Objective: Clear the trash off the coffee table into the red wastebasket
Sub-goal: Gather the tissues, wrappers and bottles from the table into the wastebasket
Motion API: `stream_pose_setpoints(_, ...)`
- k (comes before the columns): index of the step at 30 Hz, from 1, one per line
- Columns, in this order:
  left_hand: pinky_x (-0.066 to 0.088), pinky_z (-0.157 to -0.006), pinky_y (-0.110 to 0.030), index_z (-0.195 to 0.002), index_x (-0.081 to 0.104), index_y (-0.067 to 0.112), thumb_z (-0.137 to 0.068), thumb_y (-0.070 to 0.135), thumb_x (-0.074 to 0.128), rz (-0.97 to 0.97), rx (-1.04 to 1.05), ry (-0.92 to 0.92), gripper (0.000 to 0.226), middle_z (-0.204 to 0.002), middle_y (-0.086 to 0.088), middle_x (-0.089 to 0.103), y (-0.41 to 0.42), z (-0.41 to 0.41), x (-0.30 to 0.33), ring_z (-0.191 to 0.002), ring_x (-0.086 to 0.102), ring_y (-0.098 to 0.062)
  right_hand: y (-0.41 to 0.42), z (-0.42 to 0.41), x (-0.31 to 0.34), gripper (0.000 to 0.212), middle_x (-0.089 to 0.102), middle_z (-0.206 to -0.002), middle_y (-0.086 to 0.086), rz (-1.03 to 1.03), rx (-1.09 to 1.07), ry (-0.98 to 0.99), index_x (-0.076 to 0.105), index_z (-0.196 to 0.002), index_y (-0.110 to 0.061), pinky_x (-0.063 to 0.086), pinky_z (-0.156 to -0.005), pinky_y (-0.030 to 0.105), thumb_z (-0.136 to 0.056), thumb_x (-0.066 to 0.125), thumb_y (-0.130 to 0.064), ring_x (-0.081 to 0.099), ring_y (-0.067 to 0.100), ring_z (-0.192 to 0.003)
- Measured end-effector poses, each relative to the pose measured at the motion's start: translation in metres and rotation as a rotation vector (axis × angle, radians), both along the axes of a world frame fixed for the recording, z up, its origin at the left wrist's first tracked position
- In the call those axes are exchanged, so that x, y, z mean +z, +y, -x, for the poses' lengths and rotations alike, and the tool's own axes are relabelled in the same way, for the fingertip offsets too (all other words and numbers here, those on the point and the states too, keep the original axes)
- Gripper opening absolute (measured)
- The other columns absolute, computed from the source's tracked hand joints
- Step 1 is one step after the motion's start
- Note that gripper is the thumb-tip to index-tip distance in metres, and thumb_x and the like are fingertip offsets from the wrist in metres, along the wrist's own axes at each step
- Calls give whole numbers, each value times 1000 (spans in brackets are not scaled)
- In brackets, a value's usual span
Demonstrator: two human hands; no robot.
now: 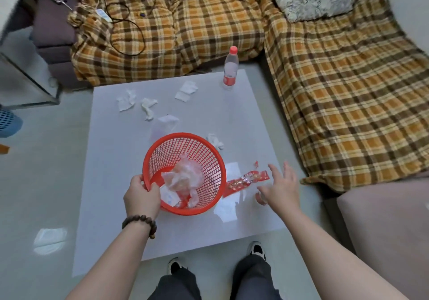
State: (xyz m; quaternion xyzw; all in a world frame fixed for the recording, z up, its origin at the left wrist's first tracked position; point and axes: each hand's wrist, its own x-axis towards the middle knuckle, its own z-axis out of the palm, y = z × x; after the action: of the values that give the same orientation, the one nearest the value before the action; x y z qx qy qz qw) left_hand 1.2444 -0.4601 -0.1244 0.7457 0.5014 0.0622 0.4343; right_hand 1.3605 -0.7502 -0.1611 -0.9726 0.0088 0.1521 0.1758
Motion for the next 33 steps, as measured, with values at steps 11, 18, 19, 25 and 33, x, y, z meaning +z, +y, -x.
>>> stream_pose_setpoints(11,40,-51,-20,-111,54,17,-96,13,54,-16,201,-10,15,-98,-4,62,-117,-9,-8,-83,60,-23,-57,-42,-5,23,49,-116,18,-223,159,-86,58,-109,-4,43,-78,36,-89,49,-9,51,37,-100)
stream_pose_setpoints(18,43,-56,-22,-105,47,26,-94,7,52,-19,265,-30,23,-94,-2,62,-144,-1,1,-75,60,-16,-35,-72,96,12,49,-97,3,-709,148,-502,61,-92,-8,32,-72,3,-88,50,-4,45,-2,-79)
stream_pose_setpoints(19,41,-55,-19,-106,48,27,-93,6,52,-20,270,-41,25,-93,0,62,-147,-1,3,-72,58,-11,-28,-69,106,13,50,-95,2,-767,178,-518,61,-91,-9,33,-71,2,-87,50,-4,46,-4,-78)
stream_pose_setpoints(25,45,-60,-23,-114,54,22,-90,3,51,9,192,-88,31,-87,5,64,-157,0,19,-79,64,-20,16,-32,108,14,56,-95,8,-817,481,-355,63,-89,-6,41,-72,19,-87,51,1,52,4,-80)
stream_pose_setpoints(33,57,-64,-31,-112,51,38,-91,5,51,44,55,-156,40,-88,17,65,-157,3,44,-78,66,-6,38,-17,66,13,51,-109,8,-634,666,-171,58,-99,-6,43,-79,27,-92,49,-10,49,20,-96)
